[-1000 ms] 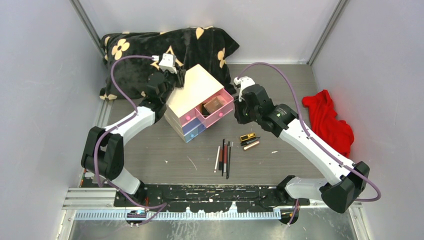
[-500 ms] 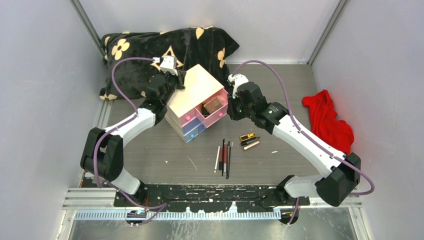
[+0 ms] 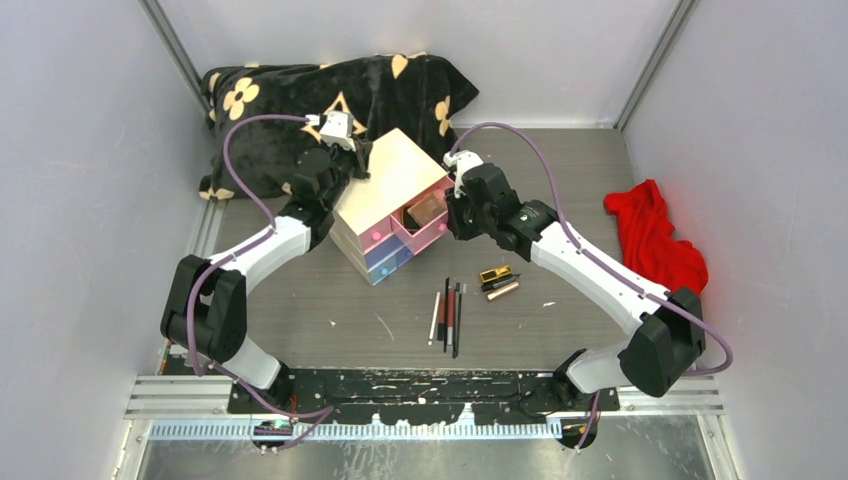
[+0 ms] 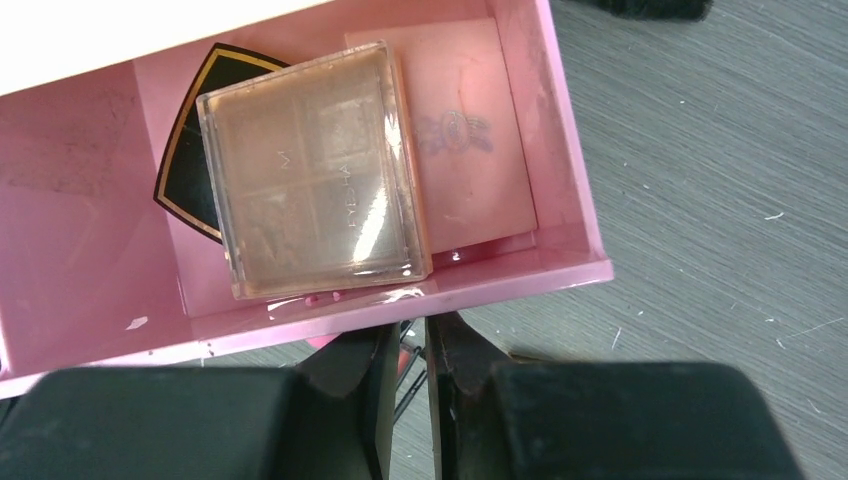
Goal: Organize the makeup
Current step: Close the drawer in the storage box, then open the drawer in the storage box.
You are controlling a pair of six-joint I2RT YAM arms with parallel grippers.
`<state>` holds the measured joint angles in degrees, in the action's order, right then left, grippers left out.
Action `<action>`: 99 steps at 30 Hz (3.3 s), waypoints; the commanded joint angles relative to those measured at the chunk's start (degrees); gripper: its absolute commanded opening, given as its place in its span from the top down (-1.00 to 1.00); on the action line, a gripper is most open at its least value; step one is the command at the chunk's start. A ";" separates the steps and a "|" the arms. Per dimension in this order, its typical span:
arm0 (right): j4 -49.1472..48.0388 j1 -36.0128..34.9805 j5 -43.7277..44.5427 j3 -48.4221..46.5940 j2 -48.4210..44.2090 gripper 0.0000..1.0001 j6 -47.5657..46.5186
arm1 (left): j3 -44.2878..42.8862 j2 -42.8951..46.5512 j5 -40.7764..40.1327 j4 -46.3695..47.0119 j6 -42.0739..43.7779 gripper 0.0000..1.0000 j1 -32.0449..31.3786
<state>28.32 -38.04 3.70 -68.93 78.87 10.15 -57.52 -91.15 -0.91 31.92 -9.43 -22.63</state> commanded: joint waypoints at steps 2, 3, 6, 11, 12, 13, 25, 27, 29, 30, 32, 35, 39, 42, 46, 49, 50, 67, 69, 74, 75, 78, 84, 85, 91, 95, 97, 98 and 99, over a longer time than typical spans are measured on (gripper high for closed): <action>-10.27 -0.10 0.08 -5.28 2.01 0.58 -1.76 | 6.28 -7.18 1.46 -25.24 -1.70 1.00 -0.22; -10.76 -0.10 0.07 -5.74 2.41 0.58 -1.82 | 6.40 -7.19 1.61 -25.24 -1.70 1.00 -0.28; -12.57 -0.05 -0.37 -6.92 3.23 0.58 -2.01 | 6.41 -7.35 1.61 -25.20 -1.74 1.00 -0.23; -13.93 -0.18 -1.39 -9.54 4.76 0.58 -2.15 | 6.60 -7.47 2.07 -25.00 -1.67 1.00 -0.23; -14.36 -0.30 -1.90 -9.82 4.94 0.58 -2.15 | 6.62 -7.46 2.10 -24.98 -1.65 1.00 -0.23; -14.79 -0.26 -2.08 -10.02 5.02 0.58 -2.12 | 6.62 -7.52 2.13 -24.98 -1.70 1.00 -0.22; -19.77 -0.59 -3.22 -11.17 9.65 0.58 -3.10 | 6.57 -7.71 2.71 -24.98 -1.55 1.00 -0.39; -20.66 -0.60 -3.18 -11.16 10.56 0.58 -3.41 | 6.58 -7.74 2.65 -25.06 -1.53 1.00 -0.45; -21.80 -0.58 -3.18 -11.16 11.36 0.58 -3.56 | 6.47 -7.92 2.67 -25.03 -1.48 1.00 -0.40; -22.33 -0.60 -3.43 -11.22 11.62 0.58 -3.66 | 6.48 -7.91 2.71 -25.06 -1.48 1.00 -0.39; -23.55 -0.56 -4.09 -11.21 11.99 0.58 -3.49 | 6.40 -8.05 2.82 -25.02 -1.51 1.00 -0.40; -25.31 -0.73 -5.20 -11.37 12.67 0.58 -3.16 | 6.42 -8.08 2.87 -25.06 -1.48 1.00 -0.41; -25.51 -0.96 -5.09 -12.49 13.84 0.58 -3.27 | 6.41 -7.92 2.75 -25.11 -1.39 1.00 -0.39; -26.96 -1.08 -4.75 -11.64 13.77 0.57 -3.52 | 6.43 -8.07 2.68 -25.24 -1.31 1.00 -0.43; -26.27 -1.39 -5.04 -12.16 14.29 0.55 -4.01 | 6.28 -8.17 2.68 -25.41 -1.36 1.00 -0.39; -24.34 -2.04 -3.95 -11.68 12.96 0.38 -4.82 | 6.12 -8.03 1.87 -25.67 -1.39 1.00 -0.44; -23.83 -2.34 -3.36 -10.88 11.91 0.34 -5.03 | 6.08 -7.96 1.58 -25.80 -1.46 1.00 -0.44; -8.10 -6.34 -9.39 -7.65 1.58 -0.03 -10.32 | 5.60 -7.46 0.39 -26.99 -0.79 0.23 -0.65; -6.76 -6.35 -10.10 -8.46 2.21 -0.02 -10.33 | 5.52 -7.57 0.38 -27.00 -0.85 0.22 -0.66; -6.41 -6.56 -11.83 -8.70 3.90 -0.03 -10.24 | 5.26 -7.93 0.53 -27.00 -0.80 0.22 -0.75; -6.37 -6.60 -11.85 -8.83 4.25 -0.03 -10.36 | 5.29 -7.93 0.57 -27.00 -0.77 0.21 -0.79; -6.64 -6.58 -12.17 -9.39 5.39 -0.04 -10.45 | 5.24 -8.05 0.70 -26.92 -0.86 0.21 -0.90; -6.93 -6.52 -12.47 -11.02 8.02 -0.18 -10.61 | 5.13 -8.46 0.71 -27.07 -0.91 0.15 -0.83; -7.16 -6.64 -12.64 -11.18 8.27 -0.18 -10.59 | 5.11 -8.43 0.59 -27.09 -0.90 0.15 -0.83; -8.53 -6.93 -13.72 -12.18 9.37 -0.18 -10.31 | 5.13 -8.41 0.30 -27.09 -0.82 0.09 -0.83; -8.71 -7.22 -14.70 -13.51 11.03 -0.19 -10.15 | 5.05 -8.52 0.37 -27.09 -0.86 0.08 -0.83; -8.63 -7.66 -14.80 -14.07 11.72 -0.18 -10.15 | 5.05 -8.38 0.26 -27.09 -0.91 0.08 -0.84; -8.70 -7.80 -14.85 -14.17 11.99 -0.19 -10.13 | 5.09 -8.33 0.19 -27.16 -0.93 0.08 -0.85; -8.76 -7.96 -14.81 -14.28 12.27 -0.18 -10.15 | 5.13 -8.21 0.17 -27.17 -0.86 0.08 -0.84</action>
<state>22.26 -45.08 -9.82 -80.16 90.48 0.14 -58.57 -91.94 0.54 30.79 -5.56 -23.94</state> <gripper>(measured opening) 0.592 0.457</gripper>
